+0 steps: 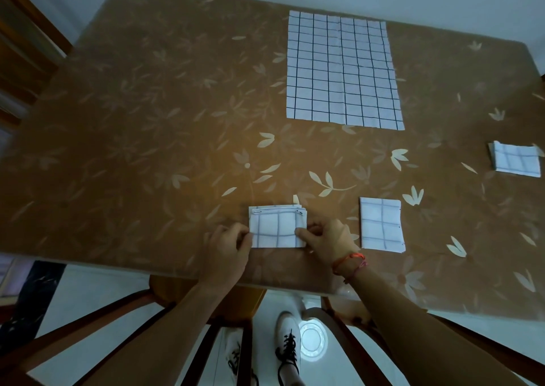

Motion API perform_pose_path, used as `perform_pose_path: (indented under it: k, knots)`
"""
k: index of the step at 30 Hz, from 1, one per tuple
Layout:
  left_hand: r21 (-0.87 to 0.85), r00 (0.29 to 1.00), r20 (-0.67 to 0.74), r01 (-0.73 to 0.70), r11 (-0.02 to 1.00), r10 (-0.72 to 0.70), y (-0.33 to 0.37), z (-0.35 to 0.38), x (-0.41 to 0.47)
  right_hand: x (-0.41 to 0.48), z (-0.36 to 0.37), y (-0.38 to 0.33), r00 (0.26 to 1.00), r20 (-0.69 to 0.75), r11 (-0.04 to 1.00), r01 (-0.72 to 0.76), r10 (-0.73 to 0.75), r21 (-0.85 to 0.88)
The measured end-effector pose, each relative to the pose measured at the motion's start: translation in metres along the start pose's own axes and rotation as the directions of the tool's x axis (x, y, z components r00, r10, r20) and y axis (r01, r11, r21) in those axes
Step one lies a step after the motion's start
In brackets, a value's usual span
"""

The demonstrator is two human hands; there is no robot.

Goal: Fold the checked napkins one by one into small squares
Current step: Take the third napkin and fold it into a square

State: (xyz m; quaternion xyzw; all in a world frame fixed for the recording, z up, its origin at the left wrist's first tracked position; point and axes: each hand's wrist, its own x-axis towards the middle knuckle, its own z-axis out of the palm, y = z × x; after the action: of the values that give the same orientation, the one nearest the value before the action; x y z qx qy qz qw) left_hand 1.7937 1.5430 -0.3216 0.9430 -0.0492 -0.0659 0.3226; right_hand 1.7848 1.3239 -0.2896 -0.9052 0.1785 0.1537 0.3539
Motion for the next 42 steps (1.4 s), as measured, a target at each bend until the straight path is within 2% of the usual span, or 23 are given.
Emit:
perform_pose_path:
  k: [9,14,16,18,20,22,24,29,31,33,35,37,39,42]
  knots:
    - [0.041,0.998,-0.026,0.054,0.998,-0.053,0.001,0.006,0.008,0.020,0.011,0.000,0.998,-0.002,0.998,-0.059,0.059,0.004]
    - [0.073,0.999,-0.041,0.027,0.997,-0.024,-0.001,0.006,0.005,0.025,0.013,0.001,0.998,-0.014,0.997,-0.067,0.067,-0.031]
    - [0.143,0.998,-0.056,-0.029,0.989,0.037,-0.002,0.007,0.006,0.026,0.015,0.002,0.998,-0.024,0.997,-0.063,0.062,-0.044]
    - [0.266,0.979,-0.064,-0.170,0.949,0.193,-0.002,0.006,0.008,0.029,0.016,0.005,0.998,-0.026,0.996,-0.057,0.055,-0.070]
    - [0.342,0.926,-0.015,-0.349,0.872,0.376,-0.001,0.004,0.010,0.031,0.017,0.006,0.999,-0.025,0.995,-0.050,0.048,-0.092]
    - [0.386,0.873,0.085,-0.473,0.792,0.480,0.000,0.005,0.013,0.032,0.018,0.008,0.999,-0.026,0.995,-0.046,0.044,-0.091]
    - [0.421,0.862,0.173,-0.503,0.755,0.477,-0.005,0.008,0.017,0.033,0.020,0.011,0.999,-0.027,0.995,-0.042,0.040,-0.094]
    - [0.451,0.881,0.299,-0.469,0.759,0.367,-0.016,0.009,0.021,0.030,0.014,0.006,0.998,-0.045,0.992,-0.039,0.034,-0.116]
    - [0.452,0.885,0.304,-0.459,0.765,0.352,-0.015,0.011,0.021,0.023,0.010,0.000,0.994,-0.110,0.984,-0.009,-0.011,-0.180]
    - [0.453,0.893,0.295,-0.444,0.773,0.340,-0.014,0.013,0.020,0.015,0.012,-0.008,0.964,-0.204,0.956,0.112,-0.171,-0.272]
    - [0.452,0.894,0.288,-0.442,0.775,0.342,-0.014,0.015,0.019,0.009,0.025,-0.017,0.858,-0.223,0.857,0.369,-0.463,-0.359]
    - [0.458,0.892,0.288,-0.448,0.768,0.348,-0.015,0.015,0.018,0.008,0.044,-0.022,0.762,-0.119,0.724,0.537,-0.637,-0.434]
    - [0.460,0.887,0.285,-0.458,0.760,0.362,-0.018,0.016,0.018,0.011,0.062,-0.022,0.743,0.015,0.638,0.585,-0.669,-0.501]
    - [0.465,0.877,0.289,-0.478,0.745,0.383,-0.021,0.018,0.016,0.017,0.074,-0.015,0.758,0.101,0.606,0.587,-0.645,-0.537]
